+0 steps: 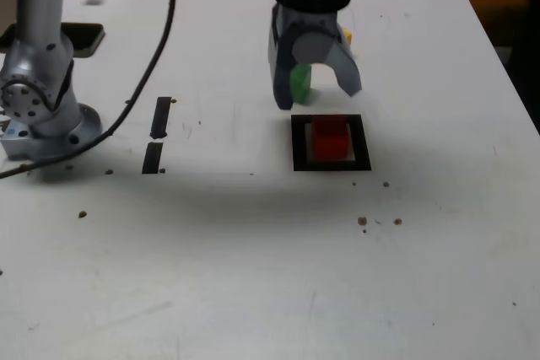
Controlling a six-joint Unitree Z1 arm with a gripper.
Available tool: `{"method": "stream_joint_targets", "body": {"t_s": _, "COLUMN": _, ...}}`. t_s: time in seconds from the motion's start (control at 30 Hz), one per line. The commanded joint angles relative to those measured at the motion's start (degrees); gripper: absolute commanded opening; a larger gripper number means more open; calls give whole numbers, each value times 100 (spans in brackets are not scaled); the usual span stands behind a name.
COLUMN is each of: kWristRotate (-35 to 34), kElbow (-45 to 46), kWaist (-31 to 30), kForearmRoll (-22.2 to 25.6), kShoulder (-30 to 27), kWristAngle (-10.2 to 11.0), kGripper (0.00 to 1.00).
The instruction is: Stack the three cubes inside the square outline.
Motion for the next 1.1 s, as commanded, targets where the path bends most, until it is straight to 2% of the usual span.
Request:
{"method": "stream_joint_targets", "body": {"t_s": 0.0, "kWristRotate": -65, "kElbow": -33, "kWaist": 11, "kForearmRoll": 49, "kShoulder": -137, "kWristAngle": 129, "kGripper": 75}}
{"method": "stream_joint_targets", "body": {"t_s": 0.17, "kWristRotate": -187, "kElbow": -51, "kWaist": 30, "kForearmRoll": 65, "kShoulder": -331, "kWristAngle": 517, "kGripper": 76}}
{"method": "stream_joint_targets", "body": {"t_s": 0.43, "kWristRotate": -189, "kElbow": -41, "kWaist": 247, "kForearmRoll": 27, "kShoulder": -393, "kWristAngle": 920, "kGripper": 76}}
{"method": "stream_joint_targets", "body": {"t_s": 0.6, "kWristRotate": -176, "kElbow": -57, "kWaist": 575, "kForearmRoll": -223, "kShoulder": -256, "kWristAngle": 1125, "kGripper": 76}}
{"method": "stream_joint_targets", "body": {"t_s": 0.73, "kWristRotate": -85, "kElbow": -311, "kWaist": 903, "kForearmRoll": -393, "kShoulder": -90, "kWristAngle": 1014, "kGripper": 76}}
{"method": "stream_joint_targets", "body": {"t_s": 0.9, "kWristRotate": 155, "kElbow": -799, "kWaist": 1169, "kForearmRoll": -388, "kShoulder": 195, "kWristAngle": 720, "kGripper": 76}}
{"method": "stream_joint_targets", "body": {"t_s": 1.07, "kWristRotate": 275, "kElbow": -1461, "kWaist": 1447, "kForearmRoll": -89, "kShoulder": 536, "kWristAngle": 474, "kGripper": 77}}
